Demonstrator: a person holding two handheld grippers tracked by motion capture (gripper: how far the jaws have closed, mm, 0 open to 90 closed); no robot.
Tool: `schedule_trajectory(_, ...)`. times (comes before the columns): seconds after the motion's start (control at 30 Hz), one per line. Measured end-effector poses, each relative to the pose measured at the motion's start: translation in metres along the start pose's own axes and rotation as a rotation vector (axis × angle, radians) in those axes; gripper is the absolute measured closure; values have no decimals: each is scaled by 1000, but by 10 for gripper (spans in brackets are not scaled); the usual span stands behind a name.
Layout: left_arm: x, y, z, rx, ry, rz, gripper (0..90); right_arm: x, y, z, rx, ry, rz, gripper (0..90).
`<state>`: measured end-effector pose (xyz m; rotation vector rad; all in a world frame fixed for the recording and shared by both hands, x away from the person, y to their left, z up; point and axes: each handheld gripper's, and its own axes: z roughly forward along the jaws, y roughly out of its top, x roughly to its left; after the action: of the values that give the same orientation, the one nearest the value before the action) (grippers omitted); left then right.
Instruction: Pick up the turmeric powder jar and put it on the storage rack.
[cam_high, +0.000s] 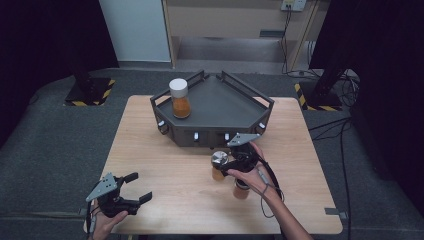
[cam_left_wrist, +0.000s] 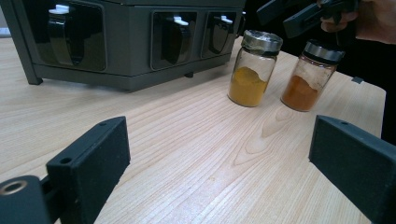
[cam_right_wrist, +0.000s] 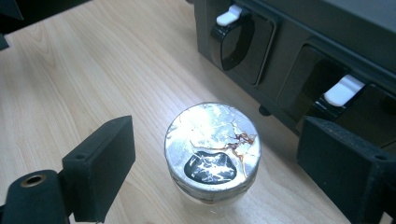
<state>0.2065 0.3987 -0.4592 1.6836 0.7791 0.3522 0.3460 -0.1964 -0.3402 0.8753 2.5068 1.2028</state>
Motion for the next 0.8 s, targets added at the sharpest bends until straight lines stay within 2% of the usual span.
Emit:
schedule_trajectory(0.13, 0, 0, 0, -1, -1, 0, 43, -1, 13, 7, 61, -2, -4, 143)
schedule_trajectory(0.3, 0, 0, 0, -1, -1, -1, 44, -5, 28, 17, 142, 3, 14, 171)
schedule_trajectory(0.53, 0, 0, 0, -2, -1, -1, 44, -6, 42, 29, 209, 19, 14, 229)
schedule_trajectory(0.67, 0, 0, 0, -3, -1, -1, 44, -5, 46, 35, 240, 11, 5, 291)
schedule_trajectory(0.73, 0, 0, 0, -3, 1, 0, 44, -7, 49, 38, 261, 21, 19, 316)
schedule_trajectory(0.8, 0, 0, 0, -3, 1, 0, 45, -6, 51, 38, 264, 17, 17, 320)
